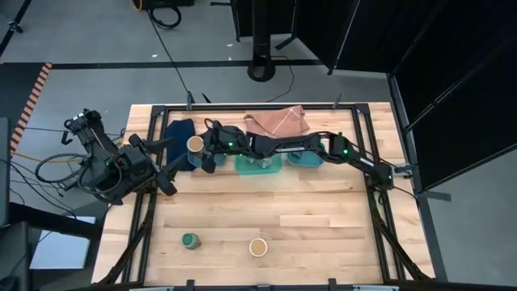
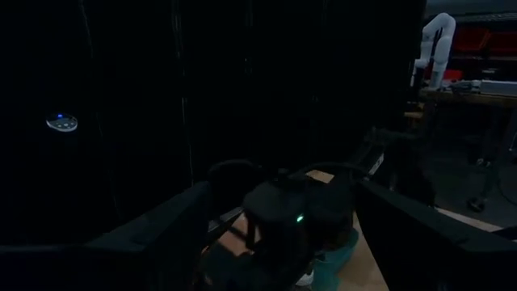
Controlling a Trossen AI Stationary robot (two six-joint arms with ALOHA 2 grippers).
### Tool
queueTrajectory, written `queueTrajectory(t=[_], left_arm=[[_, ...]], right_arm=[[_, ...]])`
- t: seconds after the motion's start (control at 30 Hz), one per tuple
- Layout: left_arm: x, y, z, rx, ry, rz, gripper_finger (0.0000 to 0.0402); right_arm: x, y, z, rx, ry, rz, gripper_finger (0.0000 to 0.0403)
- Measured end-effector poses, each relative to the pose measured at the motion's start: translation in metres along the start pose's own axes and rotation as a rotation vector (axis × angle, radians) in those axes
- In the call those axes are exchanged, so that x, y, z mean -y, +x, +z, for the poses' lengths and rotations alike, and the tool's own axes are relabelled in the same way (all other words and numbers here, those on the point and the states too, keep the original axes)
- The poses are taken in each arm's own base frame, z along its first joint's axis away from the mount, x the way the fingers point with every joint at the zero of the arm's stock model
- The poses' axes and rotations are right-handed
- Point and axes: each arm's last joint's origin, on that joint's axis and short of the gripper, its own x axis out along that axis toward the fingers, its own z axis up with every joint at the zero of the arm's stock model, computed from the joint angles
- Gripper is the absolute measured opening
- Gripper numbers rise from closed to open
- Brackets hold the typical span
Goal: Sort spices by type
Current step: Put the top gold seasoning bottle into the blue bin
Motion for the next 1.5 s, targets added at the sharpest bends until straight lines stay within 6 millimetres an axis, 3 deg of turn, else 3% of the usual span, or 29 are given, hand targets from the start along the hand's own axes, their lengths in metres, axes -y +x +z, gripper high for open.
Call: queueTrajectory(t=[0.17, 0.57, 0.83, 1.2, 1.5], left_arm=[[0.0, 0.0, 0.0, 0.0, 0.003, 0.0, 0.0308], [0.0, 0.0, 0.0, 0.0, 0.007, 0.0, 0.0308], [0.0, 0.0, -0.001, 0.0, 0.009, 0.0, 0.0308], [0.0, 0.0, -0.001, 0.0, 0.013, 0.001, 0.0308], [0.0, 0.0, -0.001, 0.0, 0.02, 0.0, 0.0308]], right_arm=[[0.004, 0.009, -0.012, -0.027, 0.01, 0.001, 0.0286], [0.02, 0.009, -0.015, -0.026, 0.029, -0.004, 0.0286], [0.019, 0.021, -0.047, -0.045, 0.059, 0.015, 0.0286], [0.032, 0.021, -0.046, -0.033, 0.09, -0.011, 0.0286], [0.028, 0.026, -0.061, -0.047, 0.086, 0.038, 0.0286]])
